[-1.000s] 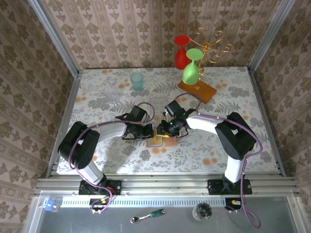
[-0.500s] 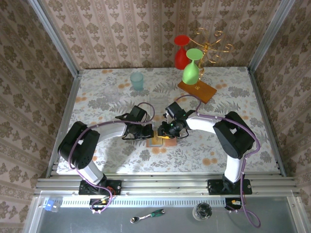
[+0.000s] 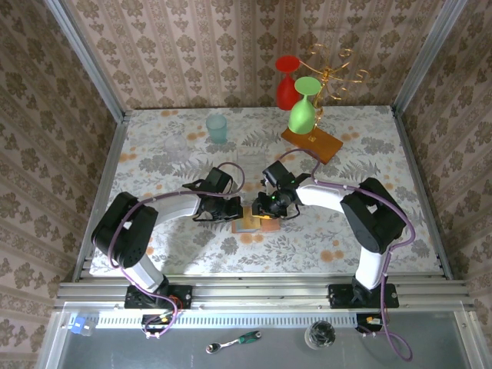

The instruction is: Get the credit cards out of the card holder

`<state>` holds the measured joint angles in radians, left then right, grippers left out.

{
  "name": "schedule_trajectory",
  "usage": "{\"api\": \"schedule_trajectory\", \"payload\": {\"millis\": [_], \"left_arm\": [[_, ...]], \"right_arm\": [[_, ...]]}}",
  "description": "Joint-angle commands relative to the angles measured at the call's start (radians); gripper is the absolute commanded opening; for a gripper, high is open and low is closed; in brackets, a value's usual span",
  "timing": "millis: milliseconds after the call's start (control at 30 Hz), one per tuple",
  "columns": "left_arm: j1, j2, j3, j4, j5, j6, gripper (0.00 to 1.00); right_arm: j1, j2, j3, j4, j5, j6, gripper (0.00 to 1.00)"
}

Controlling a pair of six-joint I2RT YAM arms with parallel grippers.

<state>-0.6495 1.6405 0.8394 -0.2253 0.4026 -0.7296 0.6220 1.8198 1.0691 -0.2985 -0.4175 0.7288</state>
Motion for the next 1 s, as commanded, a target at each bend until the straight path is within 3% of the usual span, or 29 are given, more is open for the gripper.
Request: {"api": "schedule_trajectory", "payload": {"millis": [0, 600, 967], "left_arm": [[-0.006, -0.022, 0.012, -0.045, -0.018, 0.005, 0.0], [-0.017, 0.003, 0.032, 0.01, 0.041, -0.011, 0.0], [-0.018, 0.018, 0.041, -0.111, -0.059, 0.04, 0.0]], "right_arm": [[-0.005, -0.039, -0.001, -0.053, 0.033, -0.02, 0.29], [-0.039, -0.087, -0.089, 0.067, -0.018, -0.043, 0.33], [-0.053, -0.035, -0.113, 0.135, -0.086, -0.024, 0.32]]}}
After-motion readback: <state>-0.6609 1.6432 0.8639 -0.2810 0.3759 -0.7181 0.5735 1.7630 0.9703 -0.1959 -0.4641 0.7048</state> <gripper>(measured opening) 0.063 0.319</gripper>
